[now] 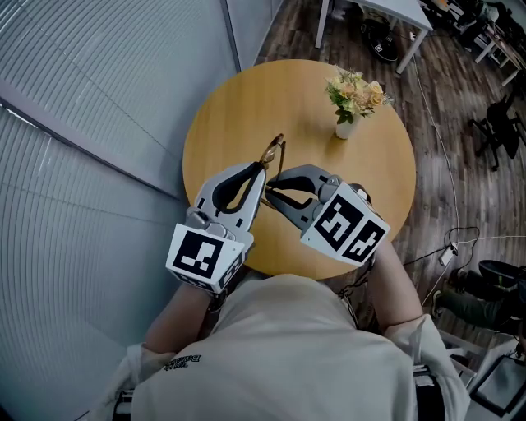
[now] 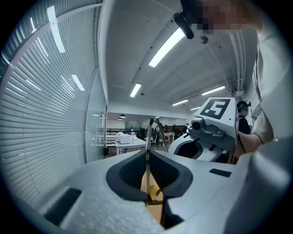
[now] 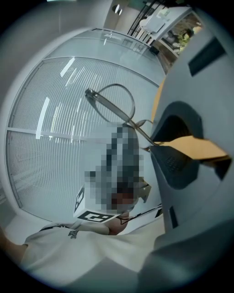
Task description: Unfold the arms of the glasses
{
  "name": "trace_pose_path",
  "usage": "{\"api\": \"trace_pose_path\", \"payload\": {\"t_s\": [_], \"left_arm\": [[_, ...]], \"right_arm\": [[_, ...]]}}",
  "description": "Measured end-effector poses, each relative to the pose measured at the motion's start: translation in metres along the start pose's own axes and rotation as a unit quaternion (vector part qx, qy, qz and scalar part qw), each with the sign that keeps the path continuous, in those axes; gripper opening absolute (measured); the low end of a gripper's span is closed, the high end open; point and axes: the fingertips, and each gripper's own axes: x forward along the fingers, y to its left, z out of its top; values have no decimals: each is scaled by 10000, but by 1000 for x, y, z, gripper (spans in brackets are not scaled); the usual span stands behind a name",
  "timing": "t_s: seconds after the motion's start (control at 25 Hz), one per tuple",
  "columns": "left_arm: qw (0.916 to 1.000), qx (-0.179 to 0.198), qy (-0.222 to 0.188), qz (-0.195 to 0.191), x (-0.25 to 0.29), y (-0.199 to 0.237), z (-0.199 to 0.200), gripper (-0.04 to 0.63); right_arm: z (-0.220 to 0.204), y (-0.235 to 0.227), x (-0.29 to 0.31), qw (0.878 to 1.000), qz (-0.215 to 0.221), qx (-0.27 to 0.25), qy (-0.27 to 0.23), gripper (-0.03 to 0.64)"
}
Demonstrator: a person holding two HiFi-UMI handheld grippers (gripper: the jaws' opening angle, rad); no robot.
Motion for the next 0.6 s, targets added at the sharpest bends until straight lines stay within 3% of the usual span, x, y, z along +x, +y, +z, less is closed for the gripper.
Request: {"api": "trace_pose_path", "payload": {"t_s": [0.32, 0.6], "left_arm": [[9998, 50, -80, 172, -6, 10, 8, 38], [9992, 269, 99, 280, -7, 13, 0, 38]], "right_arm": [[-7, -14, -32, 9996, -296, 24, -22, 44], [-21, -29, -58, 9974, -693, 190, -85, 44]]}}
